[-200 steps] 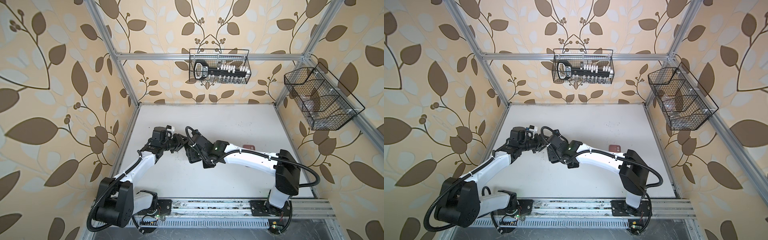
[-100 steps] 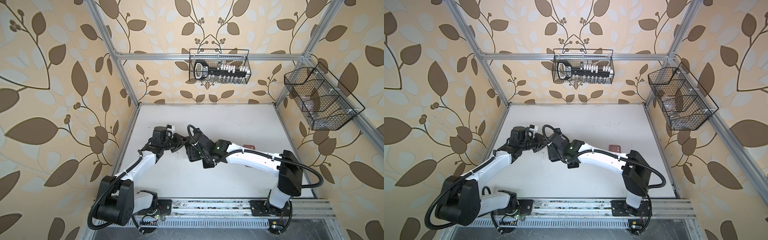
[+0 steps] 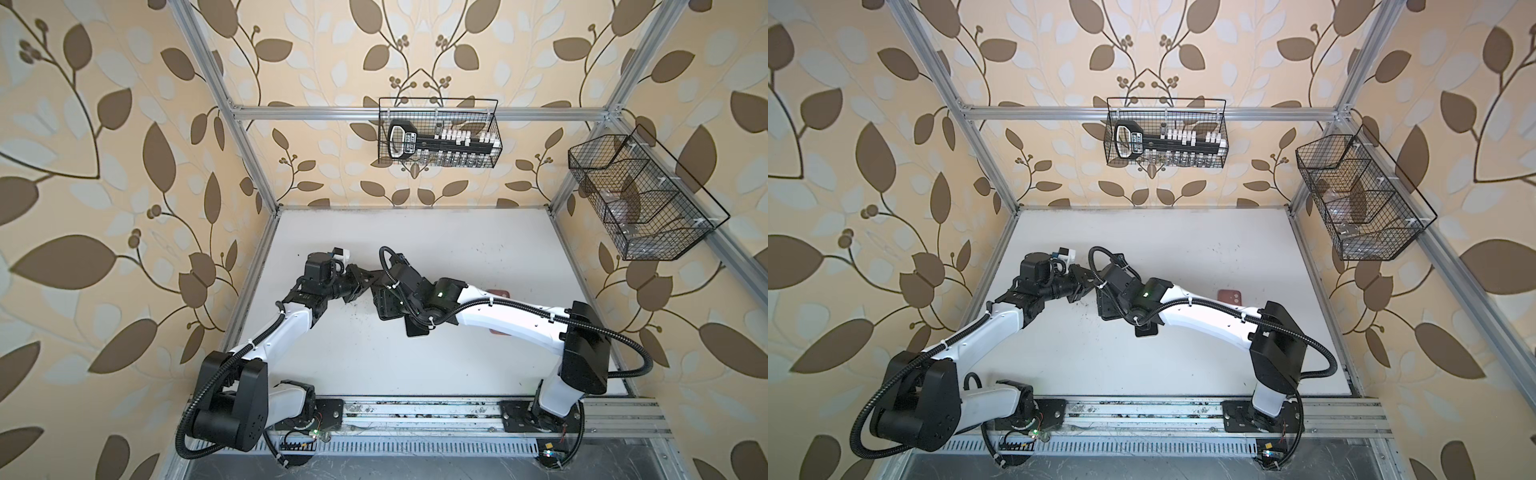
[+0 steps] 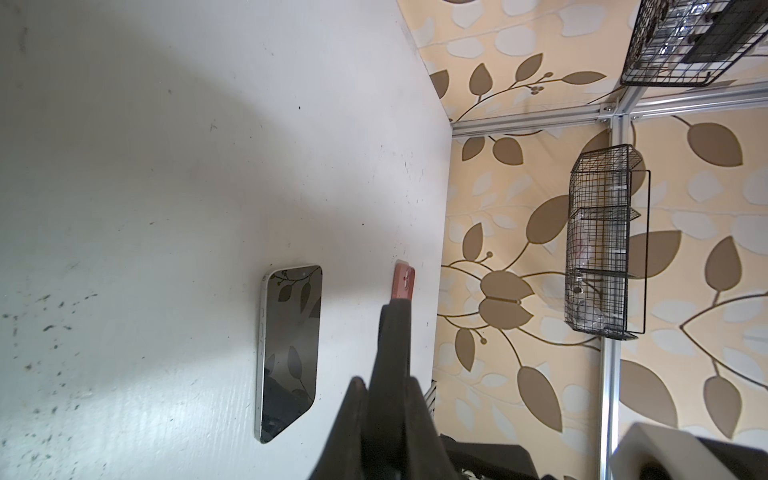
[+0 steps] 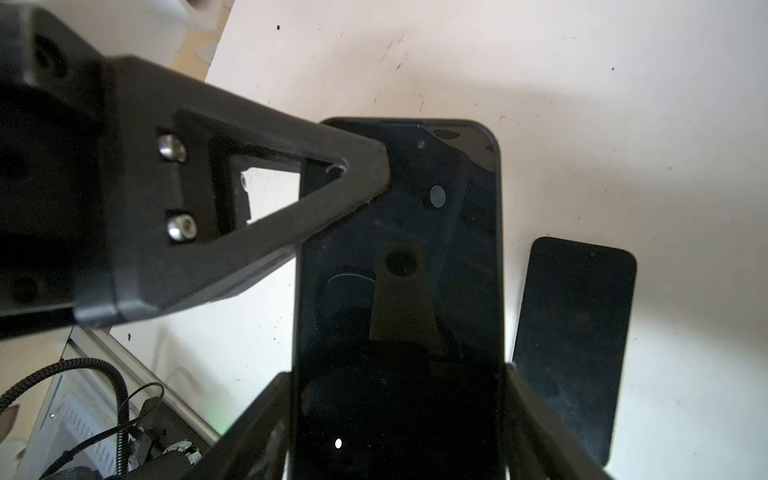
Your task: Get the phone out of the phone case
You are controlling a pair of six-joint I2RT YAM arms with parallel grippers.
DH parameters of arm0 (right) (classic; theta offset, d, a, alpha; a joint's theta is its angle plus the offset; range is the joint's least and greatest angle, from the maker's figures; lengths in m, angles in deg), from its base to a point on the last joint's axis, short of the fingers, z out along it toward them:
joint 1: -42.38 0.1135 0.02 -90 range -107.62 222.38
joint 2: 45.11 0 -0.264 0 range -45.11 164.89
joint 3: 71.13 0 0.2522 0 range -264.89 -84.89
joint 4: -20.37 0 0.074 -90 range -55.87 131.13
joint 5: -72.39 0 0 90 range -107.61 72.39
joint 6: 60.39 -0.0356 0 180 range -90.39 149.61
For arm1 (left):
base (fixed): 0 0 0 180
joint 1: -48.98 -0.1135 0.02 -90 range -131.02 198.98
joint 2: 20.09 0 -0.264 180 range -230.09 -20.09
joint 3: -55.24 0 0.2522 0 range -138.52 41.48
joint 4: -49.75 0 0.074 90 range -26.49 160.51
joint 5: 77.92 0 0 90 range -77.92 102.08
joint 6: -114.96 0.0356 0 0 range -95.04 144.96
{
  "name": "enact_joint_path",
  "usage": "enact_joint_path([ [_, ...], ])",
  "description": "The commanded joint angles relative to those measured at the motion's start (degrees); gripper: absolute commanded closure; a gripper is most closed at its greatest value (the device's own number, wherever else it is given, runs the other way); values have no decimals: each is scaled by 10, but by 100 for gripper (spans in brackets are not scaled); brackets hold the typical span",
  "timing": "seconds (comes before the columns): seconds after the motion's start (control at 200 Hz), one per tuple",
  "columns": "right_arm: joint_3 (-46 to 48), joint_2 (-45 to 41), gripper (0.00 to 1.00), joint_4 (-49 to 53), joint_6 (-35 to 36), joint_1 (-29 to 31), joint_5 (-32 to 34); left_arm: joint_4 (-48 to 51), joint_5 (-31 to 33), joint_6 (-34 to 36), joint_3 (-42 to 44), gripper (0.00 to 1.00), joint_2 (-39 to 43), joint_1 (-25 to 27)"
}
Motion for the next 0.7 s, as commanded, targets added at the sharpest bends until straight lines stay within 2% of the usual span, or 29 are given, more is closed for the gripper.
enact_joint_path([
  [0.0, 6, -16, 29, -32, 24, 13, -14, -41, -13, -31, -4, 100, 1, 13],
  [0.21, 8, -20, 17, -34, 25, 12, -13, -55, -13, -41, -4, 100, 1, 14],
  [0.415, 23, -39, 13, -41, 31, 10, -15, -56, -15, -42, -8, 100, 3, 14],
  [0.565, 53, -88, 9, -53, 49, 4, -13, -59, -19, -41, -15, 100, 1, 14],
  [0.695, 115, -157, 5, -81, 54, -18, -23, -68, -26, -36, -30, 100, -1, 14],
])
